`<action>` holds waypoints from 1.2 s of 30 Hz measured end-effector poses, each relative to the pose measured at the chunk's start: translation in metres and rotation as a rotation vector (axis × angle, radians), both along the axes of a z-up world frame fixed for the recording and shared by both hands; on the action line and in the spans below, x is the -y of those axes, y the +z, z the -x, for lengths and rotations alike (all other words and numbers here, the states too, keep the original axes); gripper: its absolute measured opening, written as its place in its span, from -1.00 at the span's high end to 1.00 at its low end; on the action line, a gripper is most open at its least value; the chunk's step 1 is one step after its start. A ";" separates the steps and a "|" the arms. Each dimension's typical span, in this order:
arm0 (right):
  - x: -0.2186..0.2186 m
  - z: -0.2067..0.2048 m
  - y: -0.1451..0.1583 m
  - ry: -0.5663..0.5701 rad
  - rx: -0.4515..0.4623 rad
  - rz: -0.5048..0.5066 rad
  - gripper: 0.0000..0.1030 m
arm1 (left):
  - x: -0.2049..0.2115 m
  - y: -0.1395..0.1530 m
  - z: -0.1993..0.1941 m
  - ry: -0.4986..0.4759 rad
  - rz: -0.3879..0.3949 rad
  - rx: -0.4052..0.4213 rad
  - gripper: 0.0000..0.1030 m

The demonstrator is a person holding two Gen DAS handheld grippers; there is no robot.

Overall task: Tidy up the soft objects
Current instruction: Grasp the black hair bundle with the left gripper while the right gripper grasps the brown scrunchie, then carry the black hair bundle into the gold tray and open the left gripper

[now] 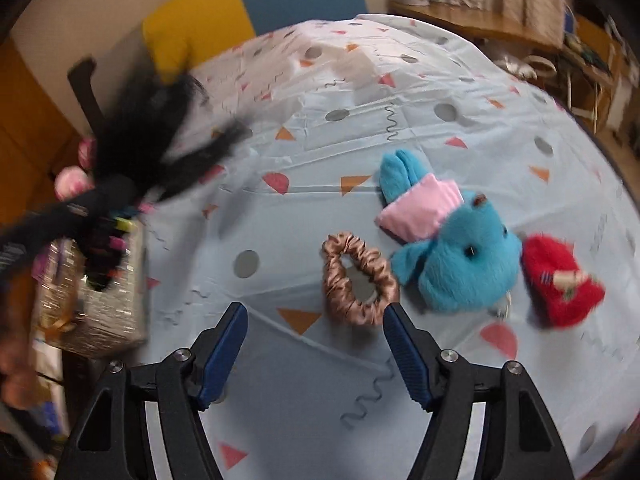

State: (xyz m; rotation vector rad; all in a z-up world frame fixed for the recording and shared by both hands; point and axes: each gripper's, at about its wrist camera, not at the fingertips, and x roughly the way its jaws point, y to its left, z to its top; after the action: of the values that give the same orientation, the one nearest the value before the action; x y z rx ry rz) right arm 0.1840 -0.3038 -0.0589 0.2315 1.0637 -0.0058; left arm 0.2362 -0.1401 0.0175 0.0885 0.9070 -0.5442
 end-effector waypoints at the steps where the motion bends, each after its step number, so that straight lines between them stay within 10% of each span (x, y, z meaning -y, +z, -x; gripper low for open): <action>1: -0.003 -0.008 -0.003 0.015 -0.008 0.040 -0.39 | -0.006 0.005 -0.001 0.014 0.009 0.004 0.71; 6: -0.001 -0.036 -0.031 0.016 -0.081 0.154 -0.37 | -0.050 0.024 -0.006 0.102 0.034 0.029 0.71; 8: 0.006 -0.039 -0.043 0.006 -0.133 0.132 0.09 | -0.072 0.030 -0.007 0.144 0.041 0.036 0.71; 11: 0.007 -0.036 -0.043 0.019 -0.132 0.171 0.27 | -0.103 0.034 -0.009 0.210 0.054 0.040 0.71; 36: -0.022 -0.013 -0.046 0.126 -0.087 0.259 0.32 | -0.373 -0.015 0.112 0.755 0.063 -0.015 0.71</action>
State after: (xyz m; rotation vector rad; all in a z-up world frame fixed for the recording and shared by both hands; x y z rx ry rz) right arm 0.1968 -0.2822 -0.1048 -0.0712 1.1503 -0.0401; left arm 0.1240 0.2329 0.0029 -0.3084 0.8614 0.1309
